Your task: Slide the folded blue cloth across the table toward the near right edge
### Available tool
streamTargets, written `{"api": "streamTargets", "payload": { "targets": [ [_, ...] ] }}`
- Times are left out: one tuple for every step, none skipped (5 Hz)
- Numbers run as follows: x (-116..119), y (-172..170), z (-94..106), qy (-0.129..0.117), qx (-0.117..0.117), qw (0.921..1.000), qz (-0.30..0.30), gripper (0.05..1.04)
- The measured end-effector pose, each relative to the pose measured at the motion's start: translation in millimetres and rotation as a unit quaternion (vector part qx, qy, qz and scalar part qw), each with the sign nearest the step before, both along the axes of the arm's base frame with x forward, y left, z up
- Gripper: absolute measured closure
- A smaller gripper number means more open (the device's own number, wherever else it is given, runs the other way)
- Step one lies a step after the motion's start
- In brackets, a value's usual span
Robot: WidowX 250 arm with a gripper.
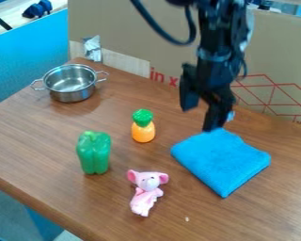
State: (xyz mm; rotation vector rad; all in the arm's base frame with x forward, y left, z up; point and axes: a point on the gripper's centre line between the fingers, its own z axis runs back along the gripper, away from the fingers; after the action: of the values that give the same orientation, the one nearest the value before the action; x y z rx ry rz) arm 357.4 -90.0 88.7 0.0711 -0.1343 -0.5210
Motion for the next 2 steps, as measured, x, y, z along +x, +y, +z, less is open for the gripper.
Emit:
{"api": "streamTargets", "payload": {
  "targets": [
    [1.0,-8.6,-27.3,-0.051,-0.034,0.9981,0.010,0.081],
    [4.3,-14.9,-32.5,-0.085,-0.038,0.9950,0.035,0.081]
  ]
}}
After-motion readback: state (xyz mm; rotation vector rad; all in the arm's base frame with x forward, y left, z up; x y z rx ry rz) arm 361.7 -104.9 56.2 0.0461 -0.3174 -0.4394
